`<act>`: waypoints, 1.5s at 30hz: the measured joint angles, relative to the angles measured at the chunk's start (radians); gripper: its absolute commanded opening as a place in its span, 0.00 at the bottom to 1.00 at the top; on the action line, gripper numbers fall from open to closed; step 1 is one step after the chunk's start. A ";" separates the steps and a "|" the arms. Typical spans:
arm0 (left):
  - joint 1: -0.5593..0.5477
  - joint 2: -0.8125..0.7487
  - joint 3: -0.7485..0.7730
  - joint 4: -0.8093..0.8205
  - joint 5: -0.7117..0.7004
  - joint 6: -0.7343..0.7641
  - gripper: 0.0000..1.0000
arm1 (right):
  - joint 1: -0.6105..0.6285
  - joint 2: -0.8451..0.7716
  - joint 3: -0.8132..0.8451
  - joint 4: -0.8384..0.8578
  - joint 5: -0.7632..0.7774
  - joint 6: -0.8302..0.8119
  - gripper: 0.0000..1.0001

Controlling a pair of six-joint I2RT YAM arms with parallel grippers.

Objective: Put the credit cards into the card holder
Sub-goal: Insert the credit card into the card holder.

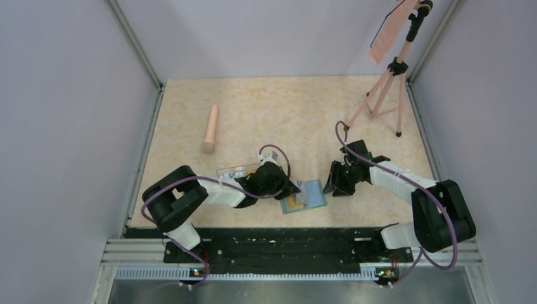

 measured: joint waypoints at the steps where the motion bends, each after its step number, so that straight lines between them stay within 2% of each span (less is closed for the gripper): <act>1: 0.000 0.001 0.000 0.000 0.004 0.000 0.00 | 0.000 0.006 0.006 0.000 0.012 -0.011 0.39; 5: 0.000 0.002 0.003 -0.005 0.019 0.001 0.00 | 0.000 0.031 0.024 -0.002 0.045 -0.042 0.23; 9: 0.000 0.002 0.007 -0.010 0.027 0.005 0.00 | 0.000 0.041 0.027 0.005 0.070 -0.063 0.01; 10: 0.000 0.002 0.008 -0.013 0.029 0.005 0.00 | 0.000 0.043 0.028 0.007 0.071 -0.068 0.00; 19: 0.000 0.000 0.008 -0.025 0.033 0.009 0.00 | 0.000 0.038 0.031 0.004 0.078 -0.084 0.00; 32: 0.000 -0.003 0.016 -0.044 0.051 0.013 0.00 | 0.000 -0.145 -0.069 -0.044 0.043 -0.004 0.00; 45: 0.000 0.048 0.068 -0.043 0.103 0.035 0.00 | 0.000 -0.144 -0.081 -0.050 0.033 0.016 0.00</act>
